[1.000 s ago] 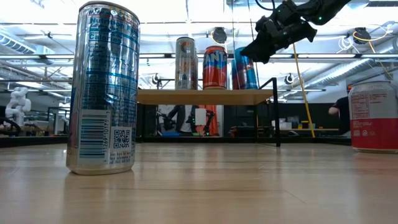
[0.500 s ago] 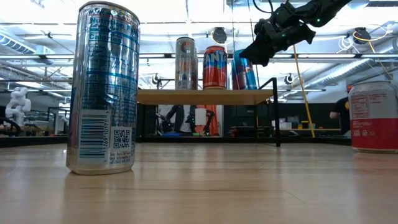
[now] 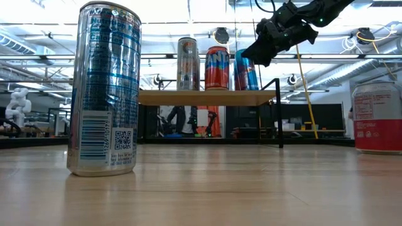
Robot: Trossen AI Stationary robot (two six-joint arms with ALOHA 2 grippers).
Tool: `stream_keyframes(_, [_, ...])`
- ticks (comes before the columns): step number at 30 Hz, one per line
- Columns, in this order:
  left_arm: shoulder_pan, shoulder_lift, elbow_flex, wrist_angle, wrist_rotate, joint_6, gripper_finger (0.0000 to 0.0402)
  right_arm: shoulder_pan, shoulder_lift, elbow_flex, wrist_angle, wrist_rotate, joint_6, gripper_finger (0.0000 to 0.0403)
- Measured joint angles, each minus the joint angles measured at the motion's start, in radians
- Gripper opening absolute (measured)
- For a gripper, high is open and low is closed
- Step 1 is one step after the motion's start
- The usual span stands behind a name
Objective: Place canned beverage on shelf
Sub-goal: Put the right blue soda can aligned with the other blue soda can on the shelf
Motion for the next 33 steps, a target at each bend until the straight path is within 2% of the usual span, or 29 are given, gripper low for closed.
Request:
stream_keyframes(24, [0.000, 0.000, 0.001, -0.004, -0.008, 0.021, 0.0350, 0.000, 0.000, 0.000, 0.000, -0.001, -0.010, 0.0239])
stream_keyframes(33, [0.000, 0.000, 0.001, -0.026, -0.008, 0.024, 0.0350, 0.000, 0.000, 0.002, 0.003, -0.022, 0.000, 0.0274])
